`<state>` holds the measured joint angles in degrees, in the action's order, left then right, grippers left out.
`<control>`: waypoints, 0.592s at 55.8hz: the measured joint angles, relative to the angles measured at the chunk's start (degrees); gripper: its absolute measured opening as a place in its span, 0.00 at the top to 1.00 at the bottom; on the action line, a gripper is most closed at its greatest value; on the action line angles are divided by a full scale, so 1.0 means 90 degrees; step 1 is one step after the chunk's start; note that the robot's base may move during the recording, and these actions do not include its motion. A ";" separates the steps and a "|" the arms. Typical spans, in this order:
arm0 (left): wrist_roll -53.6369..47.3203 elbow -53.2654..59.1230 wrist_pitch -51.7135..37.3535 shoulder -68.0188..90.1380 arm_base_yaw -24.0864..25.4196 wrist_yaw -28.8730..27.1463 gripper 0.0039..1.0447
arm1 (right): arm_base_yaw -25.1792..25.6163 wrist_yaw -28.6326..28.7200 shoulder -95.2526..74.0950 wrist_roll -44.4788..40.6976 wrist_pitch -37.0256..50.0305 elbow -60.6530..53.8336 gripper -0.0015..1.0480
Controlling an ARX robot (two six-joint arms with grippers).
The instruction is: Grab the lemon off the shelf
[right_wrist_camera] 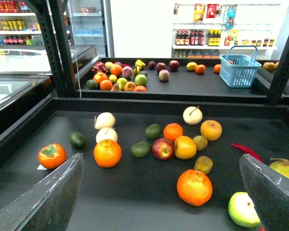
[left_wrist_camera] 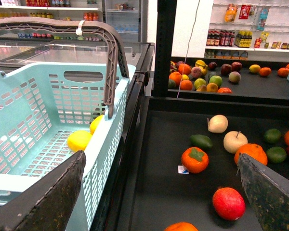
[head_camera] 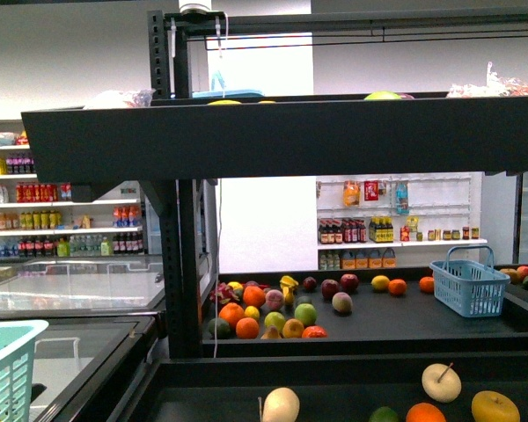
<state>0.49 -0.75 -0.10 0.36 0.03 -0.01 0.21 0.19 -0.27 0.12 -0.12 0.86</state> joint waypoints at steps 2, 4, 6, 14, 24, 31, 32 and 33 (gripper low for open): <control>0.0000 0.0000 0.0000 0.0000 0.0000 0.0000 0.08 | 0.0000 0.0000 0.0000 0.0000 0.0000 0.0000 0.07; 0.0000 0.0000 0.0000 0.0000 0.0000 -0.0002 0.08 | 0.0000 0.0000 0.0000 0.0000 0.0000 0.0000 0.07; 0.0000 0.0000 0.0000 0.0000 0.0000 -0.0002 0.08 | 0.0000 0.0000 0.0000 0.0000 0.0000 0.0000 0.07; 0.0000 0.0000 0.0000 0.0000 0.0000 0.0000 0.08 | 0.0000 0.0000 0.0000 0.0000 0.0000 0.0000 0.07; 0.0000 0.0000 0.0000 0.0000 0.0000 -0.0002 0.08 | 0.0000 0.0000 0.0000 0.0000 0.0000 0.0000 0.07; 0.0000 0.0000 0.0000 0.0000 0.0000 -0.0002 0.08 | 0.0000 0.0000 0.0000 0.0000 0.0000 0.0000 0.07; 0.0000 0.0000 0.0000 0.0000 0.0000 0.0000 0.08 | 0.0000 0.0000 0.0000 0.0000 0.0000 0.0000 0.07; 0.0000 0.0000 0.0000 0.0000 0.0000 -0.0002 0.08 | 0.0000 0.0000 0.0000 0.0000 0.0000 0.0000 0.07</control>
<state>0.49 -0.75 -0.10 0.36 0.03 -0.03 0.21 0.19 -0.27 0.12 -0.12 0.86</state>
